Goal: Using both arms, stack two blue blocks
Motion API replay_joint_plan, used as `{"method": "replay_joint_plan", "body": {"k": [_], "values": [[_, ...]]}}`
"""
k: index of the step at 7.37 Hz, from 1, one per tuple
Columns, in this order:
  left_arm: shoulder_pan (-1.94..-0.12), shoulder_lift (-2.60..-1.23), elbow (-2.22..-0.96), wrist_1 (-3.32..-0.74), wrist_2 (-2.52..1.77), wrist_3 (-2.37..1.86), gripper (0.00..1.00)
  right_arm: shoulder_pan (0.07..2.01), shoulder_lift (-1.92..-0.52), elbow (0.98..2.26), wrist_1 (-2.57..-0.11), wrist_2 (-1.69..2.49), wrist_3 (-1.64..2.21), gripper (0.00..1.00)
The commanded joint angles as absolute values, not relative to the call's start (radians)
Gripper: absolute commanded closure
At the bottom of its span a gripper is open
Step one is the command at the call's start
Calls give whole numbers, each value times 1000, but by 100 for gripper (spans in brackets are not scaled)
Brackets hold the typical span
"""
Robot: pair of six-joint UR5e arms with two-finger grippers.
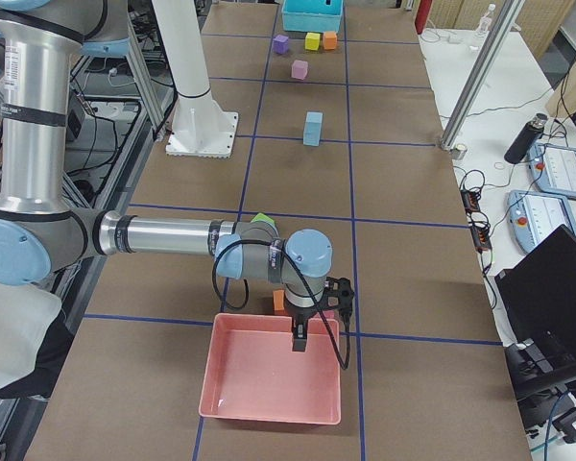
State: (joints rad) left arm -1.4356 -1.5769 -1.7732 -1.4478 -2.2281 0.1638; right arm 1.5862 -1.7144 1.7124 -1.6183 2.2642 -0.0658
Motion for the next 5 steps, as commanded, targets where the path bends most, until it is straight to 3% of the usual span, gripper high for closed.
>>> {"method": "replay_joint_plan", "body": {"k": [1,5], "values": [[-1555,-1449,-1734,-1537,-2412,259,1,1586,-1715,1712,-1620,2264,-66,0],[-1614,-1447,-1735,-1540,-2437,259,1,1586,-1715,1712,-1620,2264,-66,0]]}}
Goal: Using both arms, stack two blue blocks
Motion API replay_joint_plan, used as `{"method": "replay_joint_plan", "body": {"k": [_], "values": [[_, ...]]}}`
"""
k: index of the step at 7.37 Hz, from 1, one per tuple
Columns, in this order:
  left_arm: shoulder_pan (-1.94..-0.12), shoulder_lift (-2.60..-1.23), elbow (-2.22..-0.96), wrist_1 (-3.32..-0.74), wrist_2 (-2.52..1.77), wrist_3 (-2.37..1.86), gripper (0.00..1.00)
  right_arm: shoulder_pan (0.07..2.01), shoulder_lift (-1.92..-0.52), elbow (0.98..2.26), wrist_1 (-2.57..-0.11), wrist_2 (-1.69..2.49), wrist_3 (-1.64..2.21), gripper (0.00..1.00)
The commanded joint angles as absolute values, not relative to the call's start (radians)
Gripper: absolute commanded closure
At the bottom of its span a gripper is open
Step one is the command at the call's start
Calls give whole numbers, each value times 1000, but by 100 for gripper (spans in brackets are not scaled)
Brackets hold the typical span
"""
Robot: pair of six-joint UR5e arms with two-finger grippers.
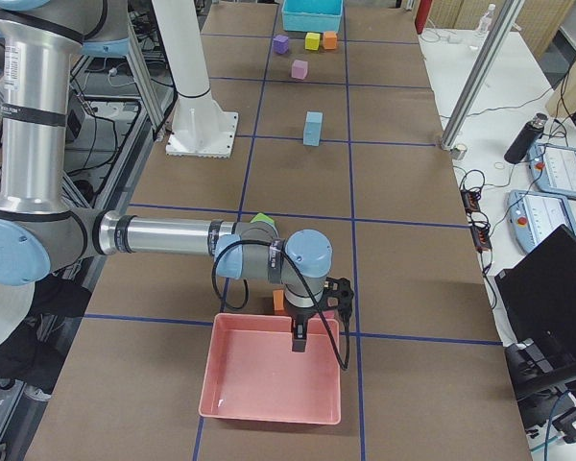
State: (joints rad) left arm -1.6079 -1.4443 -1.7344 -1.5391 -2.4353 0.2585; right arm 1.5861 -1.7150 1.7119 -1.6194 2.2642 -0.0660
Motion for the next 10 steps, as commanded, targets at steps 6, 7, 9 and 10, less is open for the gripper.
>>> {"method": "replay_joint_plan", "body": {"k": [6,7,9,10], "values": [[-1617,-1434,-1733,-1543,-2437,255,1,1586,-1712,1709,-1618,2264,-61,0],[-1617,-1434,-1733,-1545,-2437,255,1,1586,-1712,1709,-1618,2264,-61,0],[-1617,-1433,-1733,-1543,-2434,255,1,1586,-1712,1709,-1618,2264,-61,0],[-1617,-1434,-1735,-1545,-2384,255,1,1586,-1712,1709,-1618,2264,-61,0]]}}
